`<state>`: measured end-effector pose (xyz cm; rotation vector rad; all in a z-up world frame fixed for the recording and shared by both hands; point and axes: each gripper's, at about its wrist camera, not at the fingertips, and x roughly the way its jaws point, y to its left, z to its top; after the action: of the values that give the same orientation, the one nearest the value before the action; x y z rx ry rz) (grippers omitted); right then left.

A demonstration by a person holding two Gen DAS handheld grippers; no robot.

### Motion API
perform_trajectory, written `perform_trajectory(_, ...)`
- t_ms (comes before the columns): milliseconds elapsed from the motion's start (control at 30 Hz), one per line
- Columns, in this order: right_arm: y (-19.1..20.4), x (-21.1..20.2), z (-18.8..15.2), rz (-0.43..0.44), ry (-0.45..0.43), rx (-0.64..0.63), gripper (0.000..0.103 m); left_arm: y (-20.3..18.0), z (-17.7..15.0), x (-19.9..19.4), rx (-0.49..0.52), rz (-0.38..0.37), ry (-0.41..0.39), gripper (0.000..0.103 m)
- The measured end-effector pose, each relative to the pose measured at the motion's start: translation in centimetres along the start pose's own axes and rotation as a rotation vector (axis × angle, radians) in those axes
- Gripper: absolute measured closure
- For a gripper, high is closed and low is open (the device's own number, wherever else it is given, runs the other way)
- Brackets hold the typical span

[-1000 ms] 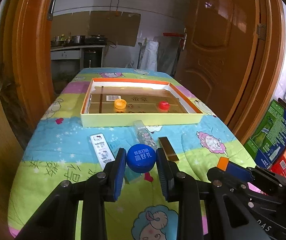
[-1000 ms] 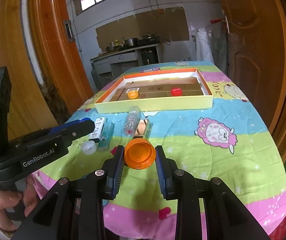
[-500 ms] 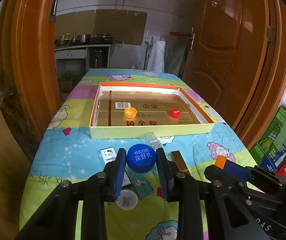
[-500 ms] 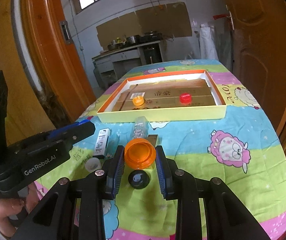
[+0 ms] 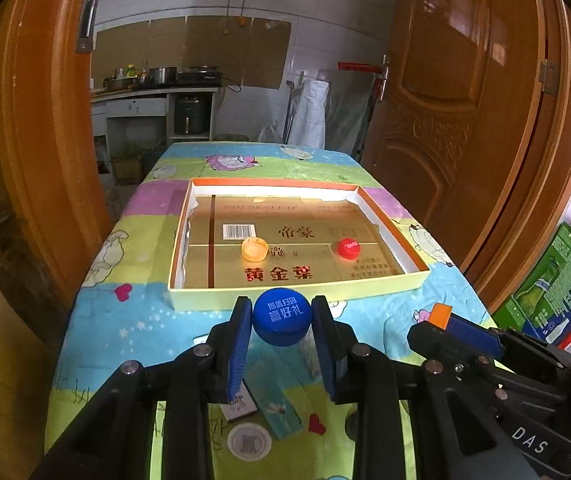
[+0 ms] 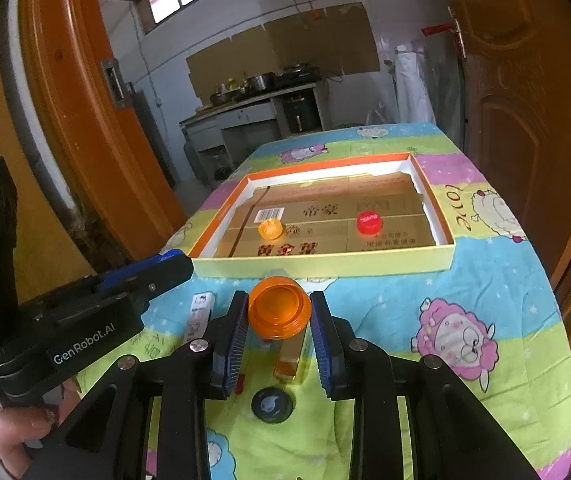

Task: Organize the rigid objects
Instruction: 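Carry the blue cap with the left gripper while the right gripper carries the orange cap into the box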

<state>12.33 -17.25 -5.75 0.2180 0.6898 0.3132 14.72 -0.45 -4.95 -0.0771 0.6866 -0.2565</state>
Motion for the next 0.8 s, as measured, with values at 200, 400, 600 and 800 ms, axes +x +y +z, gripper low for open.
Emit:
perform_trajectory(200,-0.9,0.7,1.1,-0.003,0.005,0.02,0.072,-0.3,1.1,1.1,0.006,-0.002,0.009,0.072)
perform_trajectory(400,-1.6,1.3,2.0,-0.008,0.013,0.029,0.072,-0.5,2.0,2.1,0.005,-0.006,0.019,0.072)
perform_trajectory(600,-2.4,2.3,2.9,-0.02,0.022,0.038,0.072,-0.5,2.9,3.4,0.008,-0.008,0.027,0.072)
perform_trajectory(800,-3.0,3.4,3.7,-0.025,0.03,0.041,0.072,-0.4,3.4,4.7,0.003,-0.013,0.045,0.072)
